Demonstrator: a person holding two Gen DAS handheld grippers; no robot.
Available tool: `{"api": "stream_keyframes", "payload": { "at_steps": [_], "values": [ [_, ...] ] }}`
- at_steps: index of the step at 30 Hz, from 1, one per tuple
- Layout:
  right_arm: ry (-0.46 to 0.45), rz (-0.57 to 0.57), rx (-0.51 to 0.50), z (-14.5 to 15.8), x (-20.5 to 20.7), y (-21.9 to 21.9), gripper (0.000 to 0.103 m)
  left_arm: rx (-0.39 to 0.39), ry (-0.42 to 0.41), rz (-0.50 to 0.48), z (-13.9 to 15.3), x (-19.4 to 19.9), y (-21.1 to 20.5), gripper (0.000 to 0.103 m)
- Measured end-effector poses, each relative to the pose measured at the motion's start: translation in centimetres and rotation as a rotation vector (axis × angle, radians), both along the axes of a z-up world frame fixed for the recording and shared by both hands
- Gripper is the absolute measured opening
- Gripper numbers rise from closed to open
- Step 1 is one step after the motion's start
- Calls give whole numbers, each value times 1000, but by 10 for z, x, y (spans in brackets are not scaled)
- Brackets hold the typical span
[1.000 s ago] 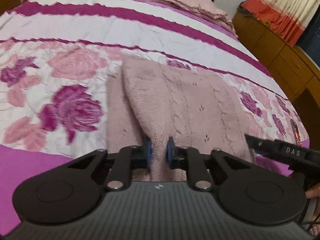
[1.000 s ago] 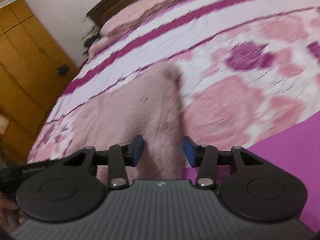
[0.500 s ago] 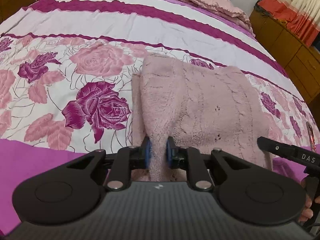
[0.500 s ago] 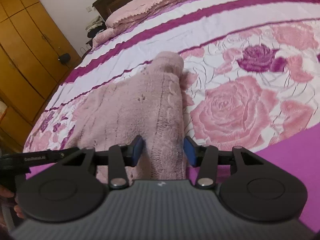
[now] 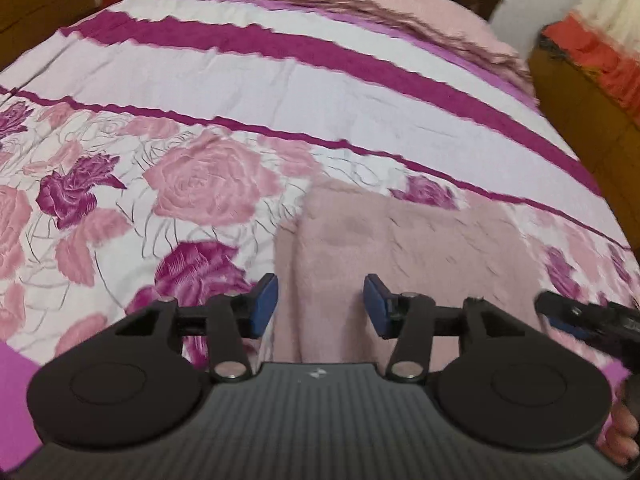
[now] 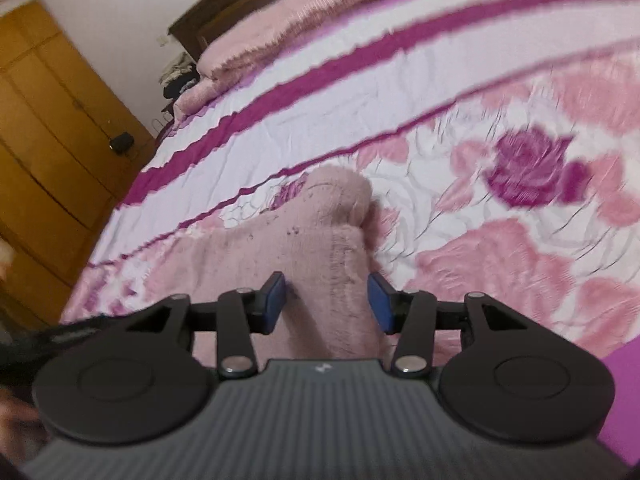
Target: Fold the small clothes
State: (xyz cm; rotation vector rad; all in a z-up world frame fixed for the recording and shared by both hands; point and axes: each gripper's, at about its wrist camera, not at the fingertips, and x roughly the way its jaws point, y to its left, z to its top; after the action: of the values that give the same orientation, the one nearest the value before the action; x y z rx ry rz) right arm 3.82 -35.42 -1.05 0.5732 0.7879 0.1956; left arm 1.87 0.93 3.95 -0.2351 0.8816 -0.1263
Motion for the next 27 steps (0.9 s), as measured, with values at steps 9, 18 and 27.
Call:
{"api": "stream_keyframes", "payload": {
  "at_steps": [9, 18, 27],
  "values": [
    [35, 15, -20, -10, 47, 7, 51, -112, -3, -19, -17, 46, -9, 49],
    [-130, 181, -128, -21, 52, 34, 50, 92, -70, 38, -40, 42, -15, 26],
    [-101, 104, -187, -23, 52, 33, 61, 79, -51, 25, -30, 38, -8, 31]
  ]
}}
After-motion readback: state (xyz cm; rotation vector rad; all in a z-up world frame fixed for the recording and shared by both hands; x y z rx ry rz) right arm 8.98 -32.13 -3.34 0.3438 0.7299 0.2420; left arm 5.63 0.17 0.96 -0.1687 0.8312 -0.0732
